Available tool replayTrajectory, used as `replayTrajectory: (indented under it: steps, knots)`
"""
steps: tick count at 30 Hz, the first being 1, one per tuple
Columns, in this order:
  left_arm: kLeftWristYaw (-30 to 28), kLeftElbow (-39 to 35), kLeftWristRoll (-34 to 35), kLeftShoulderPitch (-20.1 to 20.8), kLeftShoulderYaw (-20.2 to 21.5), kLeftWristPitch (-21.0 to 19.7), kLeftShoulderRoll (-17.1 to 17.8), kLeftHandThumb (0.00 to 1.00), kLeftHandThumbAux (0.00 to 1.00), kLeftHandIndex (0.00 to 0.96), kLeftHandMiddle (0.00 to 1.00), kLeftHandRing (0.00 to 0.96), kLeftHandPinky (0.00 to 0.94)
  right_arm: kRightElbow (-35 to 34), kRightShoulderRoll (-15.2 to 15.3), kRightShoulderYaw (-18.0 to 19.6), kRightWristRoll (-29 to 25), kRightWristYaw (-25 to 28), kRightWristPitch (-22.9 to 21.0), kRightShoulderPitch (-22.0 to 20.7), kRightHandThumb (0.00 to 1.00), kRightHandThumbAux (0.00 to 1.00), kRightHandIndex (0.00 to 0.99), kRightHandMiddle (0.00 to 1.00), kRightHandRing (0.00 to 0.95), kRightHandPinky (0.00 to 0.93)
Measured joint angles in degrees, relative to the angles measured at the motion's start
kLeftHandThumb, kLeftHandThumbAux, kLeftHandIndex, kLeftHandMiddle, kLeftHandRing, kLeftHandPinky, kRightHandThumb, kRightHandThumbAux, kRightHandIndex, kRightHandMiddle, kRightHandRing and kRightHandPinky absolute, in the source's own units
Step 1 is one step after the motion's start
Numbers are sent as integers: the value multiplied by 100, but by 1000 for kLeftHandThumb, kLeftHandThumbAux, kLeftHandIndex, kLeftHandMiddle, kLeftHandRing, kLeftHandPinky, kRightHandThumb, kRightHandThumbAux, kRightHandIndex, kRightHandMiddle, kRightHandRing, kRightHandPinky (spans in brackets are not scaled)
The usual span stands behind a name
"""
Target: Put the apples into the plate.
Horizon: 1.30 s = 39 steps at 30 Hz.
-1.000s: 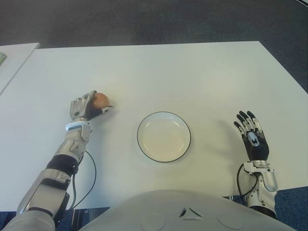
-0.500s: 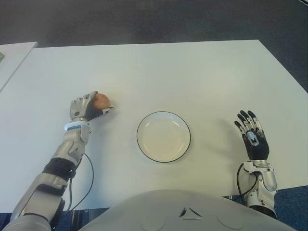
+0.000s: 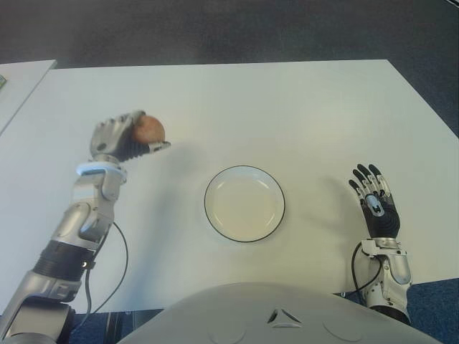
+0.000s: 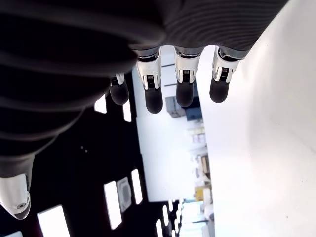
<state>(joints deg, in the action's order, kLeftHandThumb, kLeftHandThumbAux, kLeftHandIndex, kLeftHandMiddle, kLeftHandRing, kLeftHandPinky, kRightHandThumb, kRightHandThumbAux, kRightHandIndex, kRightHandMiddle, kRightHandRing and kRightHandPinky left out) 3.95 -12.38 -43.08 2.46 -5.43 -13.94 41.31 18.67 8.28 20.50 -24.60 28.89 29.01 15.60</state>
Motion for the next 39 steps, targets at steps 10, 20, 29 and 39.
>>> replayTrajectory:
  steps: [10,20,29,39]
  knots:
    - [-171,-740,-371,-151,61,199,-102,734,697,443,809,802,805,-33,-3,-71,37,-90,1,14,145,501,13,122,61,0]
    - [-487,-1035,-629,-154,213,254,-127,737,696,443,822,812,816,-34,3,-120,59,-124,44,38,129,491,15,129,65,0]
    - [-911,-1486,-942,-180,83,185,-406,739,695,443,833,824,830,-71,7,-155,79,-145,50,80,115,497,16,137,69,0]
    - [-1475,-1868,-1323,-127,-400,158,-974,744,695,444,841,832,805,-238,26,-287,238,-305,-1,219,104,490,14,127,56,0]
